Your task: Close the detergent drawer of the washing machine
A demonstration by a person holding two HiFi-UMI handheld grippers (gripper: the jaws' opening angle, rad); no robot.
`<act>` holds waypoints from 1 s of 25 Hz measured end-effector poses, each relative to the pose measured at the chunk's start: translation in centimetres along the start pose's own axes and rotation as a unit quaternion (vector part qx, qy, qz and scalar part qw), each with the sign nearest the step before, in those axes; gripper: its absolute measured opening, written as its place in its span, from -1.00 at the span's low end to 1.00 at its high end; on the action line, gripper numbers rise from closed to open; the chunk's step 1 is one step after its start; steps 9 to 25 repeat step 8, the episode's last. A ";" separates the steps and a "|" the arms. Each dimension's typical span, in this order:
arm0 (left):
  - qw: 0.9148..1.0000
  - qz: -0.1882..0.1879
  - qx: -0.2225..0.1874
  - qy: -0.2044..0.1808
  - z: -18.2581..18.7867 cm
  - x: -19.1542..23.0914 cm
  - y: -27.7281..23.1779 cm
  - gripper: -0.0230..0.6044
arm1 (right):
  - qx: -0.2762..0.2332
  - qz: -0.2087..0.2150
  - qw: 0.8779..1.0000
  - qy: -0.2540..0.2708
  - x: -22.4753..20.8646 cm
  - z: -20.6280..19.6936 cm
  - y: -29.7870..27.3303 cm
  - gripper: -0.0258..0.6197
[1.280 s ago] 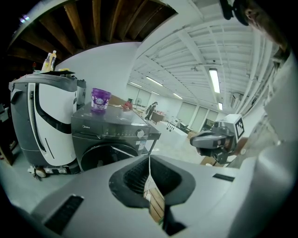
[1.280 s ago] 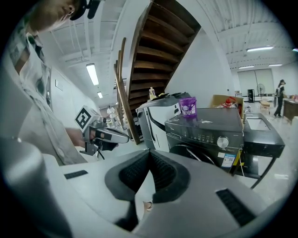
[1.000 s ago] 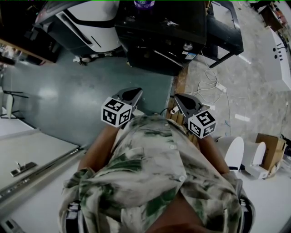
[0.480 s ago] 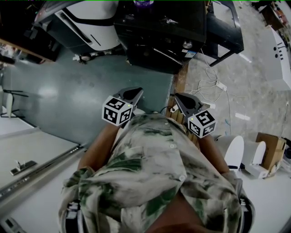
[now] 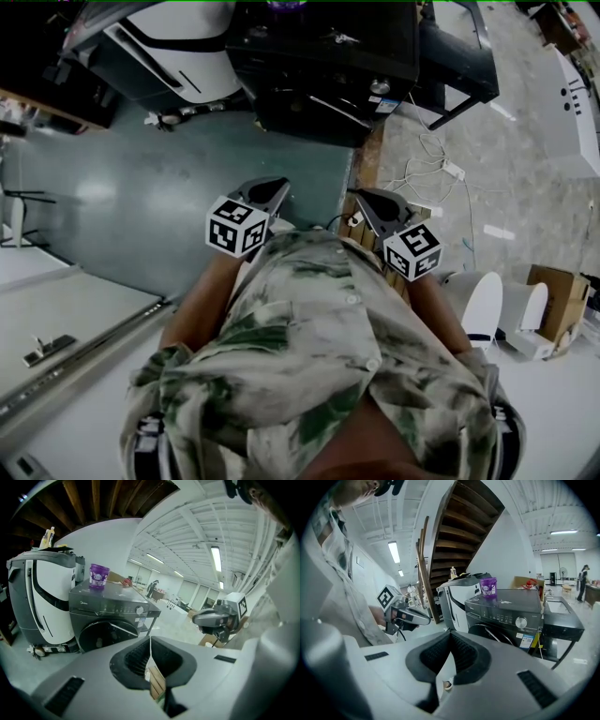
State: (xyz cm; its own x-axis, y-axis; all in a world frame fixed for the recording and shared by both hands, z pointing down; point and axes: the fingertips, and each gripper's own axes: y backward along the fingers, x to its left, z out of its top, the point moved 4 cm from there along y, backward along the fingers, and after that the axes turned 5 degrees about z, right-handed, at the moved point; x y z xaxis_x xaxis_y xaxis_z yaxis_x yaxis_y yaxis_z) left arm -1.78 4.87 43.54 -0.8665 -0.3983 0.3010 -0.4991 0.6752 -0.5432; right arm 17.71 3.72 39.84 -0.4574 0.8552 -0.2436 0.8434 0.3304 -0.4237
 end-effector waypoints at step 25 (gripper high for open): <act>1.000 -0.003 0.005 0.002 0.5 0.9 -1.6 -0.83 | -0.003 -0.006 1.000 0.001 -1.4 0.3 -0.6 -0.85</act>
